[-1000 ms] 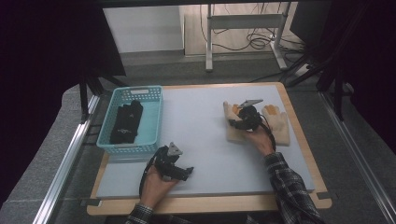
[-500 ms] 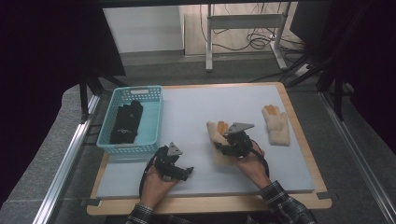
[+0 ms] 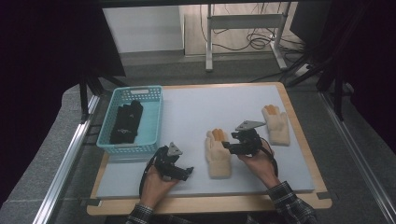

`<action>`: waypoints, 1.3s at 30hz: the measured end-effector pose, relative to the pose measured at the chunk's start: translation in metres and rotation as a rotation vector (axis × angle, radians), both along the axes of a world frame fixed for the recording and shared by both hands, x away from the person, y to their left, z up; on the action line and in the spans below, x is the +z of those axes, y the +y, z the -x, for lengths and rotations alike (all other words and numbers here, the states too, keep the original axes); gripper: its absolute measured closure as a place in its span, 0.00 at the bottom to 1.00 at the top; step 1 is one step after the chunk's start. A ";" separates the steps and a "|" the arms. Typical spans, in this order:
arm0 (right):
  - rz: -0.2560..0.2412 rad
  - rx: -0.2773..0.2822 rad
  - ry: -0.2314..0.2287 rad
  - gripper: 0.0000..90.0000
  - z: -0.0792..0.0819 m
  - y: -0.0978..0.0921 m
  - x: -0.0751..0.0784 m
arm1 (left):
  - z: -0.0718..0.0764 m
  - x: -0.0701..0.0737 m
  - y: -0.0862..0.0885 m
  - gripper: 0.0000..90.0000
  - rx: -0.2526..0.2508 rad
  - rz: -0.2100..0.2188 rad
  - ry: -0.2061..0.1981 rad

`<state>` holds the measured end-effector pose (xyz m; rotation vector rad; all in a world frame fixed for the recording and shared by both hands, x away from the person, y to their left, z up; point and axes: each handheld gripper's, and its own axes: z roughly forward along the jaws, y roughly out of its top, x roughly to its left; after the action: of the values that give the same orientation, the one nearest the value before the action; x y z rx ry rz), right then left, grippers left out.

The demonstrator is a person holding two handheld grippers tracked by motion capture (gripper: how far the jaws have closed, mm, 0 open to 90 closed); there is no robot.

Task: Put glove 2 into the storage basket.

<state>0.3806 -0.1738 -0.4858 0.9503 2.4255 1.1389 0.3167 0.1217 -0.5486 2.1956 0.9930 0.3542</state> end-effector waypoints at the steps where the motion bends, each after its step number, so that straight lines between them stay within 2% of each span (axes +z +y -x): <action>1: 0.004 -0.003 0.006 0.52 -0.001 -0.005 -0.001 | 0.000 0.000 0.000 0.00 0.001 0.001 0.001; 9: 0.001 -0.057 0.038 0.73 -0.010 -0.040 -0.012 | 0.000 0.000 0.000 0.00 0.002 0.002 0.002; 13: 0.009 -0.105 0.038 0.78 -0.018 -0.060 -0.012 | 0.000 0.000 0.000 0.00 0.002 0.002 0.002; 21: 0.015 -0.257 0.026 0.79 -0.038 -0.117 -0.003 | 0.000 0.000 0.000 0.00 0.002 0.003 0.002; 30: 0.041 -0.418 -0.012 0.86 -0.059 -0.170 0.011 | 0.000 0.000 0.000 0.00 0.000 0.001 0.003; 33: 0.035 -0.453 -0.005 0.84 -0.064 -0.181 0.010 | 0.000 0.000 0.000 0.00 0.000 0.000 0.003; 36: 0.035 -0.477 0.020 0.77 -0.069 -0.187 0.002 | 0.000 0.000 0.000 0.00 0.000 0.001 0.003; 39: 0.067 -0.497 0.031 0.73 -0.071 -0.188 -0.007 | 0.000 0.000 0.000 0.00 0.000 0.001 0.003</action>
<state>0.4512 -0.3615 -0.4931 1.4473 2.0571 0.8603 0.3167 0.1218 -0.5486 2.1958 0.9947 0.3508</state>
